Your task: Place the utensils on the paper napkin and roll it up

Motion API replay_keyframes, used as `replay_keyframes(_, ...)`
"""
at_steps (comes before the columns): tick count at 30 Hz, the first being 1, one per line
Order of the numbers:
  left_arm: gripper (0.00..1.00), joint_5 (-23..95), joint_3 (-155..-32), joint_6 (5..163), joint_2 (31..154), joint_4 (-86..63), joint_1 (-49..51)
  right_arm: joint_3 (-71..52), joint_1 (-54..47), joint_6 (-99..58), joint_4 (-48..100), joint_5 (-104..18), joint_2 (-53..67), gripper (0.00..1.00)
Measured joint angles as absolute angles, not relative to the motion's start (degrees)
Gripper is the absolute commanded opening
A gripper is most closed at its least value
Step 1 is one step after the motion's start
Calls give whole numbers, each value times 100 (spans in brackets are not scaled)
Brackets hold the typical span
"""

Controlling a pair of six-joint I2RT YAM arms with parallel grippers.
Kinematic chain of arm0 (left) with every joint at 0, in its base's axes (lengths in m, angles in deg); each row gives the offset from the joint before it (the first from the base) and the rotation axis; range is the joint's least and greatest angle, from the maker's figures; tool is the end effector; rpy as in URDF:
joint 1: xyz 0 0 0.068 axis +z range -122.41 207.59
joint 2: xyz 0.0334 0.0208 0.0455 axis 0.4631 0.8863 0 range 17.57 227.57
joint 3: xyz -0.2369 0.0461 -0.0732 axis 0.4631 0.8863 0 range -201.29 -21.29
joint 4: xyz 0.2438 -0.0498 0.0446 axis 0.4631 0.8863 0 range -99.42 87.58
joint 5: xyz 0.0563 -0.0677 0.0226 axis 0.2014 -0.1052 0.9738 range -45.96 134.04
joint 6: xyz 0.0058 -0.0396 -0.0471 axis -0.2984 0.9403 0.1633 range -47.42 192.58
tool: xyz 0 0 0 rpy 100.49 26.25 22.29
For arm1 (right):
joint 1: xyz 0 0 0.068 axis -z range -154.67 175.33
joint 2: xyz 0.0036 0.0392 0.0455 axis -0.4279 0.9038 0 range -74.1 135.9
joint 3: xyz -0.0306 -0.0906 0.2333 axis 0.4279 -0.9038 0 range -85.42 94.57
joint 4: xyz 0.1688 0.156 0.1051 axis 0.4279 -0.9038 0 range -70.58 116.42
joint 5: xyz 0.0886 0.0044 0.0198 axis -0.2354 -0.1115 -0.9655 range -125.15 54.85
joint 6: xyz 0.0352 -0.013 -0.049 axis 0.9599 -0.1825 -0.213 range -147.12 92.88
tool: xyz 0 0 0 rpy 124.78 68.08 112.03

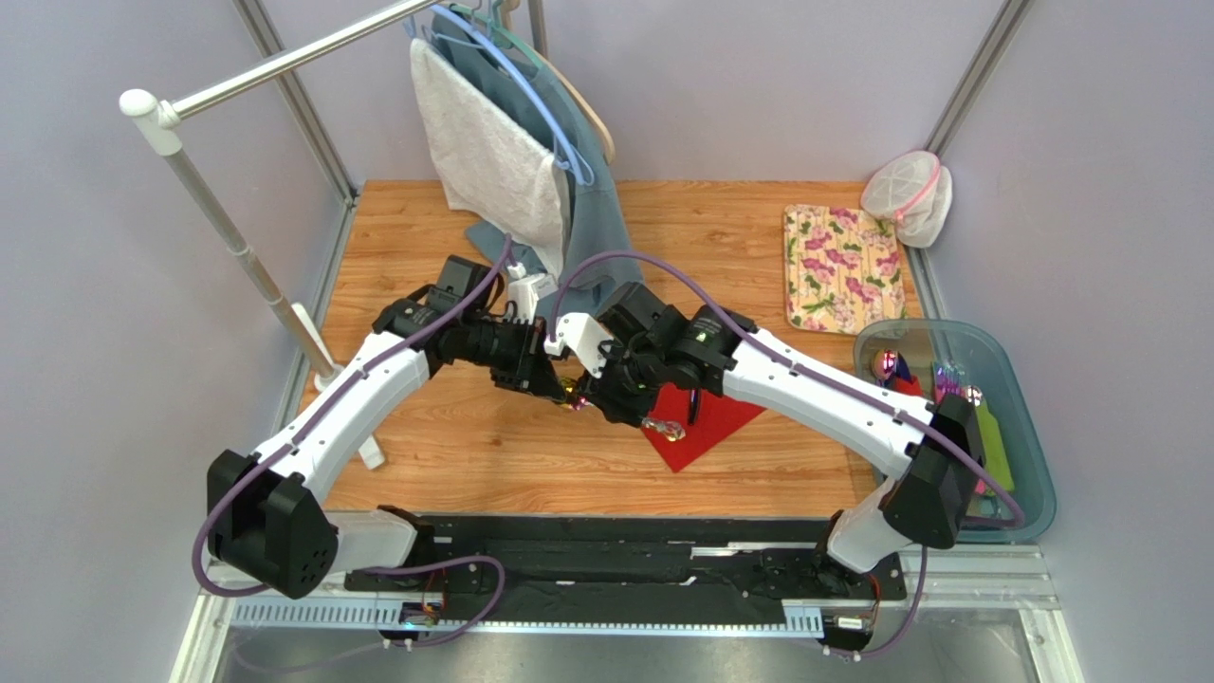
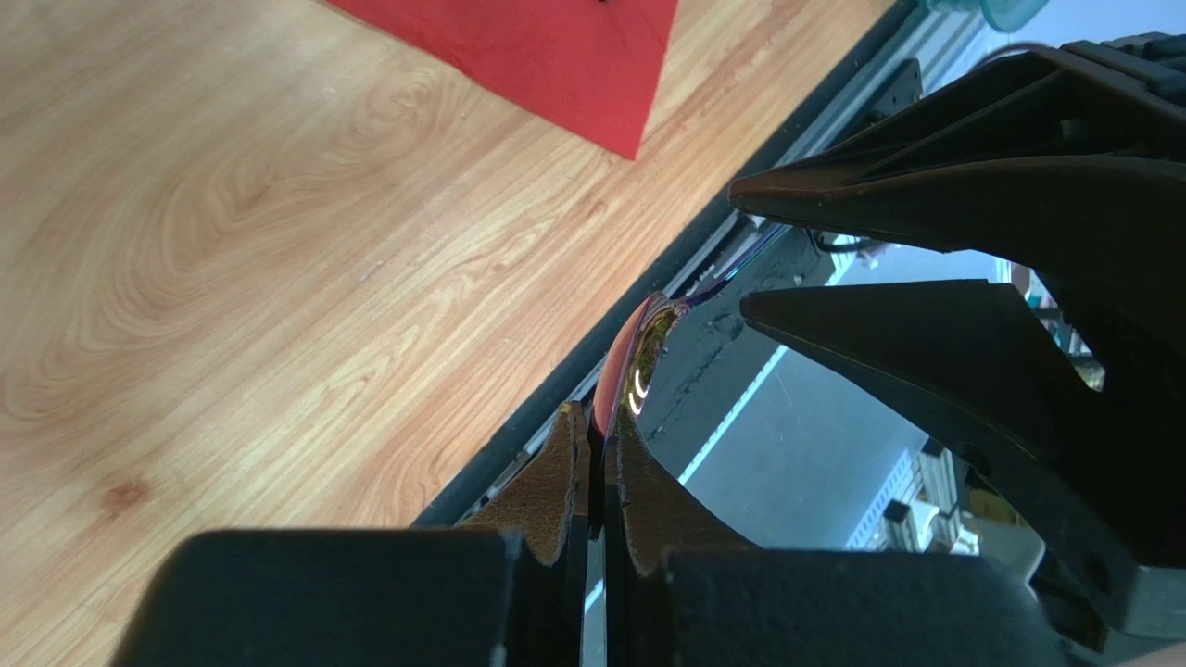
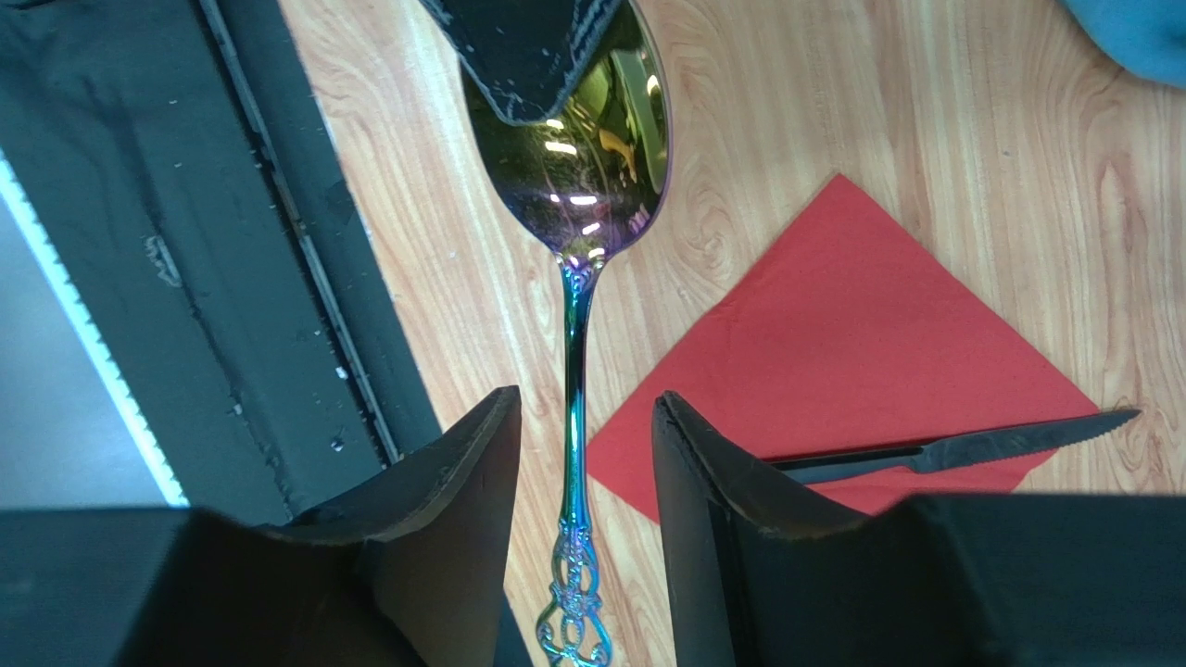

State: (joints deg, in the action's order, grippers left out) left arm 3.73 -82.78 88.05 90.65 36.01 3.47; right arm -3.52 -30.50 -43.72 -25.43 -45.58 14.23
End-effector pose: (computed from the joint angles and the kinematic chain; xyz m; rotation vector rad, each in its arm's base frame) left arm 0.2176 -0.1306 0.2651 0.4782 2.5735 -1.1597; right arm 0.1710 0.2669 0.2873 -1.6150 2.0891 0.4788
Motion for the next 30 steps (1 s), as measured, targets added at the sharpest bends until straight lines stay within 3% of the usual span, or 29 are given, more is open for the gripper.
replay_keyframes(24, 0, 253, -8016, 9051, 9041, 3488, 450, -148, -3365, -4564, -2513, -4156, 1843, 39)
replay_keyframes(27, 0, 248, -8005, 9056, 9036, 3472, 450, -137, -3373, -4573, -2508, -4145, 1878, 28)
replay_keyframes(30, 0, 253, -7990, 9067, 9023, 3453, 450, -102, -3373, -4599, -2513, -4139, 1893, 11)
